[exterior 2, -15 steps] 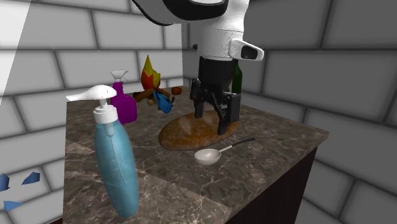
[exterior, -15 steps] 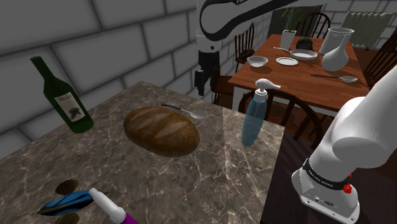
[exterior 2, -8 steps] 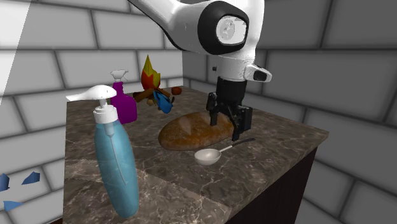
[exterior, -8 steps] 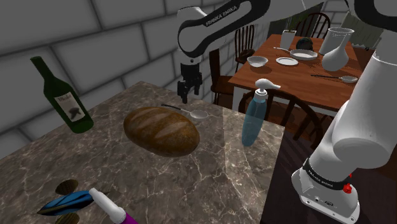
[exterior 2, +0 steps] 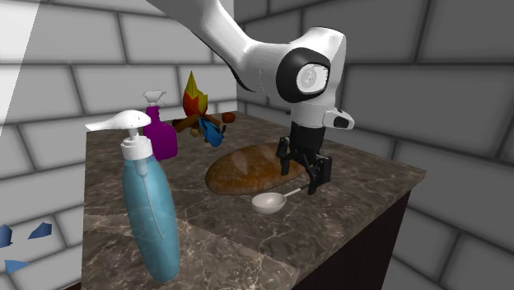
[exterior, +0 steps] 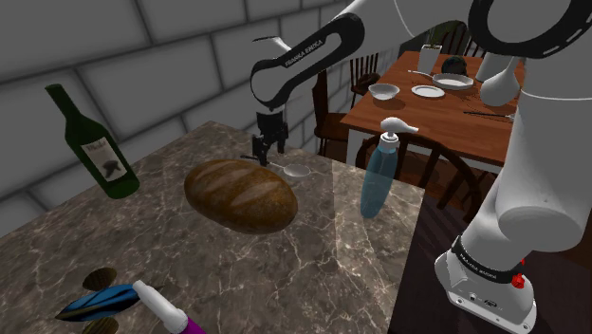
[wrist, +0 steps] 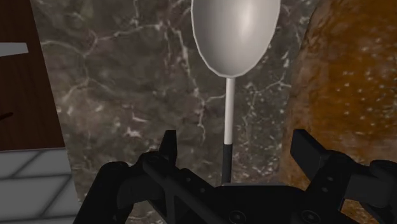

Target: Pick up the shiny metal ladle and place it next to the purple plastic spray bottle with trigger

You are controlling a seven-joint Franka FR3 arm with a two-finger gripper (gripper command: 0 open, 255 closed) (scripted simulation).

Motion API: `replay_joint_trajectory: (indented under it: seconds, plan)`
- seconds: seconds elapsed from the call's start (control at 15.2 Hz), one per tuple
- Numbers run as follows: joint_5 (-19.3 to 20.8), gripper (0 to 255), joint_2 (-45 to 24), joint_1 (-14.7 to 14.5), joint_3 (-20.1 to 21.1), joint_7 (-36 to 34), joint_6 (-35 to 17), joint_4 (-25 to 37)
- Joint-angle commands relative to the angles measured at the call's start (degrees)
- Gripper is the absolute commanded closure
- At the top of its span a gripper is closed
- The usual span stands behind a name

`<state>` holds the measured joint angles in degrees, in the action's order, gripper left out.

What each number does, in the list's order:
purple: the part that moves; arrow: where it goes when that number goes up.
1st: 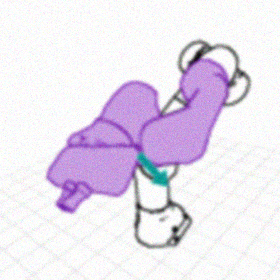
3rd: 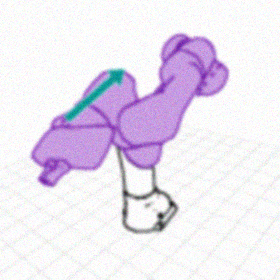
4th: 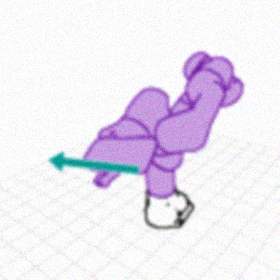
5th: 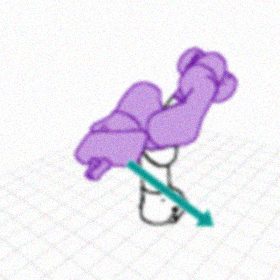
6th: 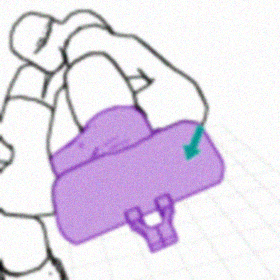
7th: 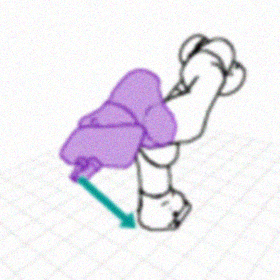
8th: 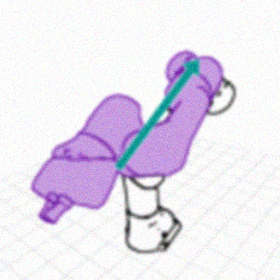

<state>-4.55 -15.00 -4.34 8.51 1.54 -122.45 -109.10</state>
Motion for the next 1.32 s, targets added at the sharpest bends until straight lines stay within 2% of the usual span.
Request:
replay_joint_trajectory:
  seconds: [0.0, 0.2, 0.66, 0.73, 1.25]
  plan:
    - [0.09, 0, -0.96, -0.06, -0.03, 0.05, -1.40, -0.42]
    - [0.15, 0, -1.89, -0.21, -0.03, 0.00, -3.15, -1.23]
    - [0.11, 0, -1.88, -0.33, -0.16, 0.03, -3.14, -1.23]
    - [0.02, 255, -1.73, -0.09, -0.26, 0.44, -3.59, -1.85]
    - [-0.03, 255, -1.69, 0.10, -0.35, 0.76, -3.66, -2.00]
